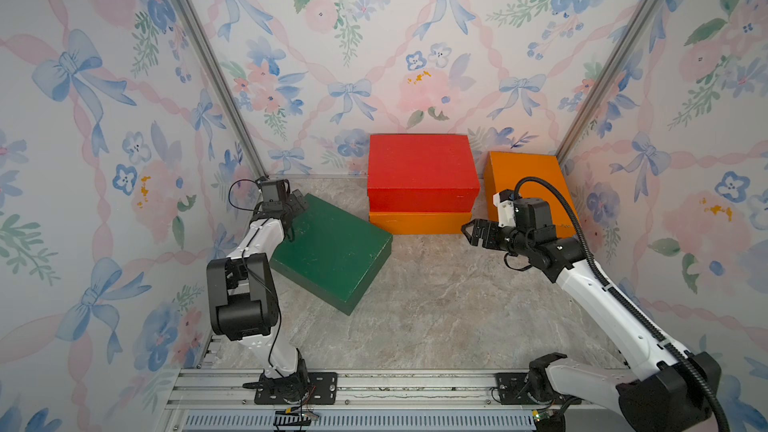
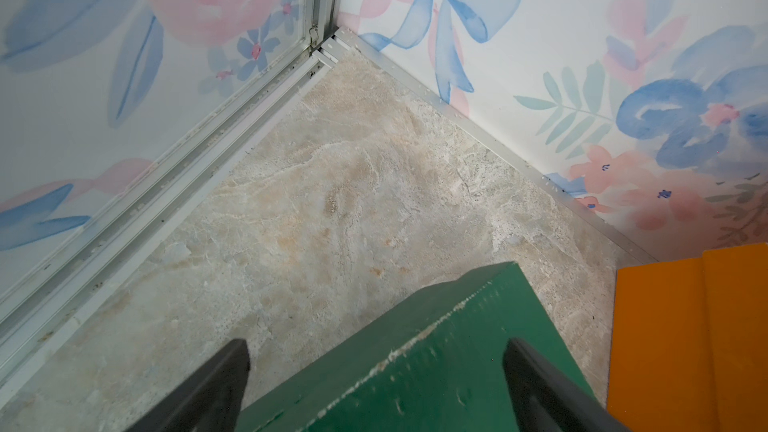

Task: Stack the shoeboxes
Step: Move the shoebox to the center of the board.

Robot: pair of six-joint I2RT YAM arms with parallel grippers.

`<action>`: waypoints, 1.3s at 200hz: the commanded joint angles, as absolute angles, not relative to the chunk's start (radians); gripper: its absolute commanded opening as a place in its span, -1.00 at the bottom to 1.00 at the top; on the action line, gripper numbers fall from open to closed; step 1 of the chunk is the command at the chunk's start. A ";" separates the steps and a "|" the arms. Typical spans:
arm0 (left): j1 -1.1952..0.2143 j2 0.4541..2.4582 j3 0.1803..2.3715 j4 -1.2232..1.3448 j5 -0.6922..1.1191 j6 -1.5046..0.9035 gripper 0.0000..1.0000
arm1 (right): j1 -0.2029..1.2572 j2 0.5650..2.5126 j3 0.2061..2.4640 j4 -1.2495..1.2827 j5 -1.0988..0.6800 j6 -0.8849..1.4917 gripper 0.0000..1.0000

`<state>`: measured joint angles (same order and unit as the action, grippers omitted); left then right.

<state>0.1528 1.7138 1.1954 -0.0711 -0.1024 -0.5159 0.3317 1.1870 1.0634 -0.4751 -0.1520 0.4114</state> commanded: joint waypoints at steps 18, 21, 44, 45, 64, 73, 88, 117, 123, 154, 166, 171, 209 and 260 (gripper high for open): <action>0.155 1.726 1.155 -0.079 -0.064 -0.514 0.96 | 0.351 1.196 1.084 -0.464 -0.152 0.422 0.94; 0.155 1.727 1.154 -0.079 -0.058 -0.515 0.96 | 0.351 1.197 1.086 -0.463 -0.153 0.422 0.94; 0.147 1.728 1.134 -0.078 -0.029 -0.533 0.96 | 0.355 1.204 1.100 -0.467 -0.158 0.421 0.94; 0.145 1.727 1.133 -0.077 -0.029 -0.533 0.96 | 0.355 1.203 1.100 -0.466 -0.159 0.421 0.94; 0.128 1.711 1.112 -0.079 -0.034 -0.536 0.96 | 0.357 1.197 1.101 -0.467 -0.156 0.418 0.94; 0.121 1.701 1.102 -0.078 -0.032 -0.537 0.96 | 0.357 1.191 1.099 -0.470 -0.154 0.417 0.94; 0.109 1.679 1.084 -0.078 -0.032 -0.541 0.96 | 0.357 1.179 1.091 -0.472 -0.151 0.411 0.94; 0.078 1.638 1.044 -0.078 -0.038 -0.549 0.96 | 0.357 1.166 1.078 -0.470 -0.146 0.408 0.94; 0.073 1.628 1.034 -0.078 -0.036 -0.555 0.96 | 0.357 1.164 1.077 -0.470 -0.147 0.410 0.94; 0.043 1.577 0.988 -0.078 -0.047 -0.561 0.96 | 0.357 1.152 1.065 -0.464 -0.153 0.413 0.94; 0.029 1.555 0.964 -0.077 -0.055 -0.560 0.96 | 0.357 1.147 1.057 -0.463 -0.155 0.414 0.94; 0.023 1.545 0.955 -0.077 -0.059 -0.562 0.96 | 0.357 1.143 1.054 -0.461 -0.156 0.413 0.94; -0.012 1.499 0.888 -0.077 -0.064 -0.569 0.96 | 0.383 1.113 1.025 -0.463 -0.177 0.404 0.94; -0.072 1.424 0.826 -0.074 -0.078 -0.589 0.96 | 0.479 1.125 0.984 -0.465 -0.227 0.392 0.94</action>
<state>-0.0441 1.4464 0.8745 0.0051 -0.0891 -0.5468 0.4213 1.1183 1.0103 -0.4671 -0.1814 0.4095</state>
